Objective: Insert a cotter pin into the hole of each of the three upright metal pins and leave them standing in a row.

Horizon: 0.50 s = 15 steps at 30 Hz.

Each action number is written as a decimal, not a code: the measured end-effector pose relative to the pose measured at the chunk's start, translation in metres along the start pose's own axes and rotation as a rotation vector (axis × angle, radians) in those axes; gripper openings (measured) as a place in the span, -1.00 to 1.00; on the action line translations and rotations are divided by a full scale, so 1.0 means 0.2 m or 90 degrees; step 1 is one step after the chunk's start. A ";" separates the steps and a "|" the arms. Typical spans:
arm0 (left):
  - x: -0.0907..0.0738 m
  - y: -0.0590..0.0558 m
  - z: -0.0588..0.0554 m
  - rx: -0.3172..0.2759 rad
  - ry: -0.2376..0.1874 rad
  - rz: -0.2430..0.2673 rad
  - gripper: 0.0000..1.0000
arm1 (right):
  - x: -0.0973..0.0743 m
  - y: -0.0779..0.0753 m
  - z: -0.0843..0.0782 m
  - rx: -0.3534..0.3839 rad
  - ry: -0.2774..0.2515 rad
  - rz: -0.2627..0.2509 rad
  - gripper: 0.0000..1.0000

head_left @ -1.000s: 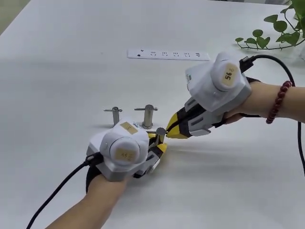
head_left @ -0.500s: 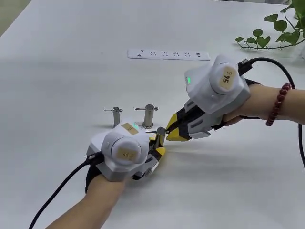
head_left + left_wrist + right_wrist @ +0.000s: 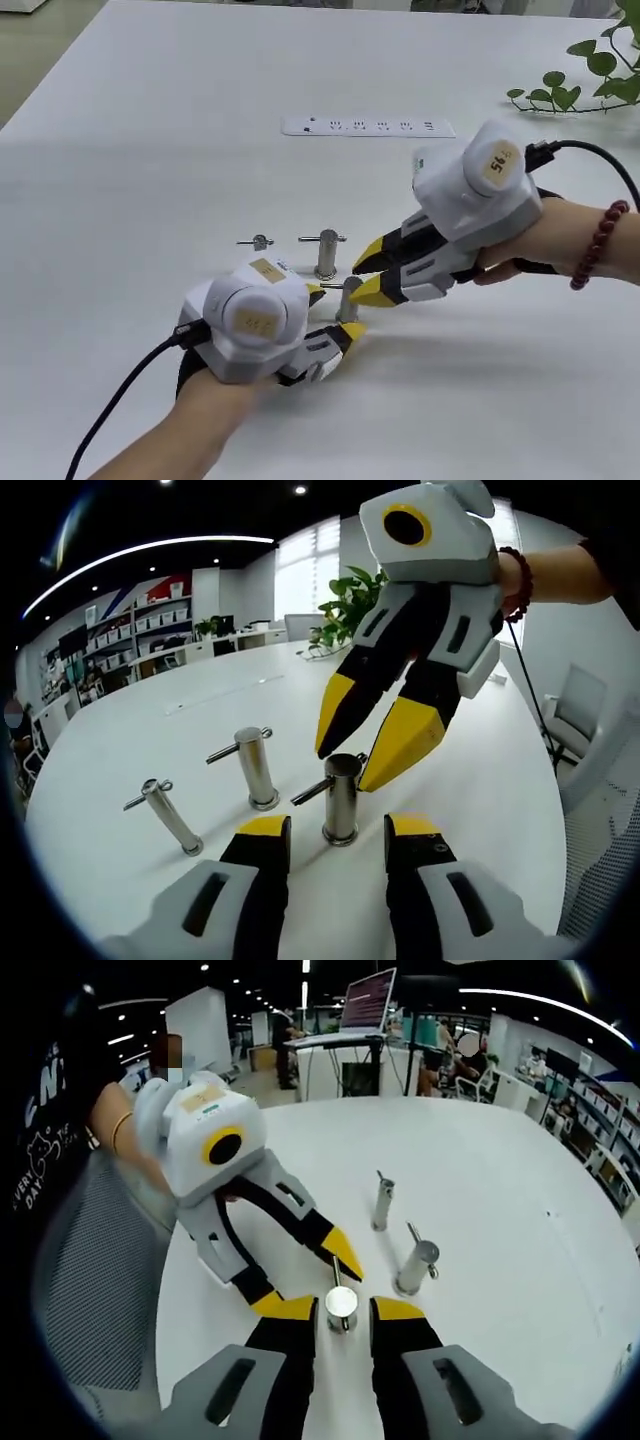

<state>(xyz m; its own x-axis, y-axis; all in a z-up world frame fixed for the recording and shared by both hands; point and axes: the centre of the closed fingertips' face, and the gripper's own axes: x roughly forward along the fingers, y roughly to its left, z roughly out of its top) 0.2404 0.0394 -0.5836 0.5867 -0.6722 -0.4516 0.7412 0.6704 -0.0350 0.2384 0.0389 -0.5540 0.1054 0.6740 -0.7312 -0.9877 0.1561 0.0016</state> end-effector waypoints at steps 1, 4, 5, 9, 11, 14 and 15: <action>-0.01 0.00 0.01 -0.002 -0.002 -0.001 -0.26 | 0.00 0.00 0.00 0.006 -0.004 -0.001 -0.68; -0.03 0.01 0.03 -0.017 -0.013 -0.003 -0.15 | 0.02 0.02 0.00 0.015 -0.006 -0.002 -0.65; -0.04 0.01 0.04 -0.021 -0.017 -0.003 -0.11 | 0.03 0.02 0.00 0.016 -0.006 -0.004 -0.65; -0.07 0.02 0.06 -0.026 -0.021 0.001 0.06 | 0.06 0.03 -0.01 0.023 -0.001 -0.010 -0.66; -0.08 0.02 0.06 -0.025 -0.020 0.004 0.16 | 0.06 0.01 -0.02 0.034 -0.004 -0.015 -0.67; -0.10 0.03 0.06 -0.028 -0.020 0.006 0.25 | 0.06 0.00 -0.02 0.033 0.003 -0.021 -0.68; -0.10 0.03 0.06 -0.028 -0.021 0.007 0.25 | 0.06 0.00 -0.02 0.027 0.006 -0.021 -0.69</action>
<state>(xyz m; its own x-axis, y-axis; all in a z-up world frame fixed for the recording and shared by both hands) 0.2371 0.0540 -0.5641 0.6049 -0.6745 -0.4232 0.7201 0.6902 -0.0706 0.2390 0.0443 -0.5666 0.1369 0.6606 -0.7381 -0.9779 0.2089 0.0057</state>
